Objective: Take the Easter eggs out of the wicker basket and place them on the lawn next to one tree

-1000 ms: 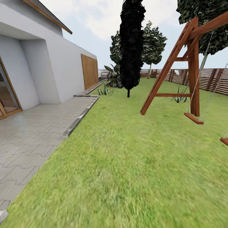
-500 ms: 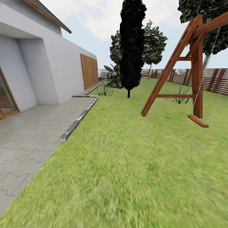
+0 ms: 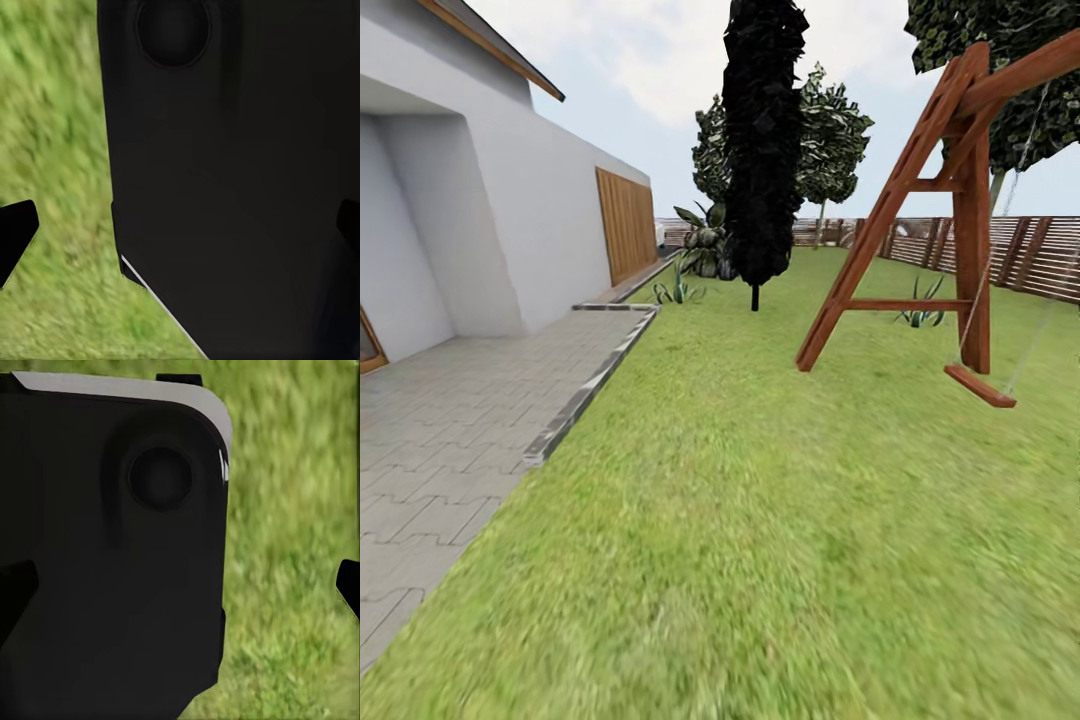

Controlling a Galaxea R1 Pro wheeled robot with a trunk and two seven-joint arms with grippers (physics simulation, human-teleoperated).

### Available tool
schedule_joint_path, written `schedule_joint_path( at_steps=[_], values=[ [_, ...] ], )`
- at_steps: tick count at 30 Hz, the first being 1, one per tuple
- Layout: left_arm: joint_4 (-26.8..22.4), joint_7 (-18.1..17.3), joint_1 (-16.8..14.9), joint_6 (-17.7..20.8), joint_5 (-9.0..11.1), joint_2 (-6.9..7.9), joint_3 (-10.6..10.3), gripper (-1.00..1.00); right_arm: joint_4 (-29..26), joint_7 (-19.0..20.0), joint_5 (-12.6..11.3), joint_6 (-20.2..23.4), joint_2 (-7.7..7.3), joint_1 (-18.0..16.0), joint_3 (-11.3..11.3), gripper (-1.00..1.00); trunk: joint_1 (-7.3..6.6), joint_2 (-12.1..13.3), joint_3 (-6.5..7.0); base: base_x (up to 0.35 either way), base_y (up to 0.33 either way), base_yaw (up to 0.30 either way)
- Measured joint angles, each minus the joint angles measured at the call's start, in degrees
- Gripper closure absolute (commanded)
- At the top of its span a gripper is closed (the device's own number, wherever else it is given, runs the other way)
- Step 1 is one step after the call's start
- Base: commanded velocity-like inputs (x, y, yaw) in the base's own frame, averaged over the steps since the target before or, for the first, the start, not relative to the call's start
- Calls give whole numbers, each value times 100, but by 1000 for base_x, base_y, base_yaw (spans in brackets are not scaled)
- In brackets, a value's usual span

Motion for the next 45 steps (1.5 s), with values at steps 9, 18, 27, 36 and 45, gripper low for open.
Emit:
schedule_joint_path(
  at_steps=[9,18,27,36,45],
  values=[
    [5,0,0,0,0,0,0,-100,0,-3,0,14,-3,0,0,-100,0,0,0,334,0,-6],
    [5,0,0,0,0,0,0,-100,0,4,0,25,-4,0,0,-100,0,0,0,334,0,0],
    [3,0,0,0,0,0,1,-100,0,4,0,9,3,0,1,-100,0,0,0,334,0,0],
    [2,0,0,0,0,0,0,-100,0,4,1,8,5,0,0,-100,0,0,0,334,0,-1],
    [3,0,-1,0,0,0,0,-100,0,4,0,8,6,0,4,-100,0,0,0,334,0,-211]
  ],
)
